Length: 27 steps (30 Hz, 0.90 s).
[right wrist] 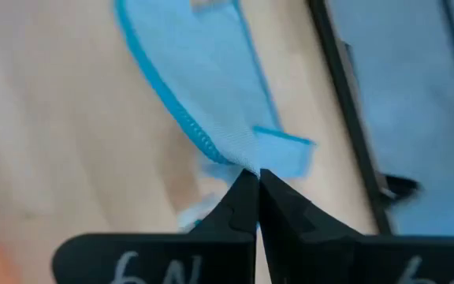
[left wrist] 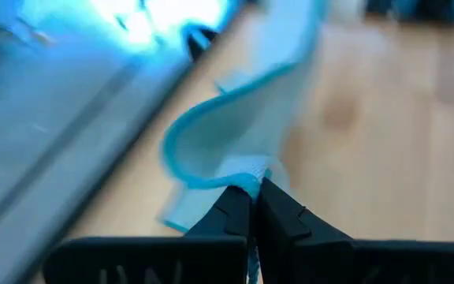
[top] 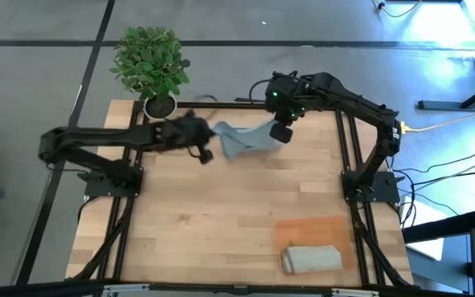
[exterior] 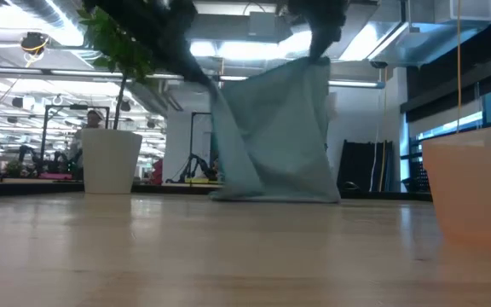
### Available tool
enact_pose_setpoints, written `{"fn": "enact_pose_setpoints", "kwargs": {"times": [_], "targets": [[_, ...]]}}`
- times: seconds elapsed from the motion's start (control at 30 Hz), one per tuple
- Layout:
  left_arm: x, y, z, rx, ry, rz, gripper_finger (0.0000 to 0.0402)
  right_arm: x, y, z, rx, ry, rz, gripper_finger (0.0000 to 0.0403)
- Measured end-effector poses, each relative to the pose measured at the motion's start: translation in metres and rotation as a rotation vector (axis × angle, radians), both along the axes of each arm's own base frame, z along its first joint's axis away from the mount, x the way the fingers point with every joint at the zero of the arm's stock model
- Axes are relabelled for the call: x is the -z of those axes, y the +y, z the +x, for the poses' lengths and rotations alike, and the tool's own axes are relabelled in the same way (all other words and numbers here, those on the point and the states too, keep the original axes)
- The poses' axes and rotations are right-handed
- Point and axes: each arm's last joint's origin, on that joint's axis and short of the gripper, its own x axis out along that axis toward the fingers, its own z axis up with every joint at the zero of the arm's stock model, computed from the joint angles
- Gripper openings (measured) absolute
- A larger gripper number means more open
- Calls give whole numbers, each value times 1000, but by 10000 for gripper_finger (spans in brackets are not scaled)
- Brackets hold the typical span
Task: Roll microfiber towels into tight, uniform cylinder then place into a basket
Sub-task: Roll the light blue microfiber towel
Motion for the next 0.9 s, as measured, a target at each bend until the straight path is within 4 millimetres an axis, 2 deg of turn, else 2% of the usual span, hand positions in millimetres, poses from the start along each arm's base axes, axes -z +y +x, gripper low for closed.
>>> {"fn": "enact_pose_setpoints", "kwargs": {"times": [0.2,0.37,0.5,0.6,0.77,0.9], "targets": [[-44,3,-45,-143,-95,130,0,1,-2,-5,-14,96,-114,9],[-83,12,-61,-226,-72,210,0,0,-5,-5,-19,139,-223,9],[-106,23,-62,-243,-10,261,0,-3,-10,-4,37,147,-348,9],[-120,32,-60,-247,33,283,0,-13,-12,-5,84,141,-441,9],[-152,45,-55,-269,58,328,0,-45,-11,-11,109,37,-507,9],[-171,58,-53,-241,99,335,0,-72,-8,-21,124,-56,-545,9]]}}
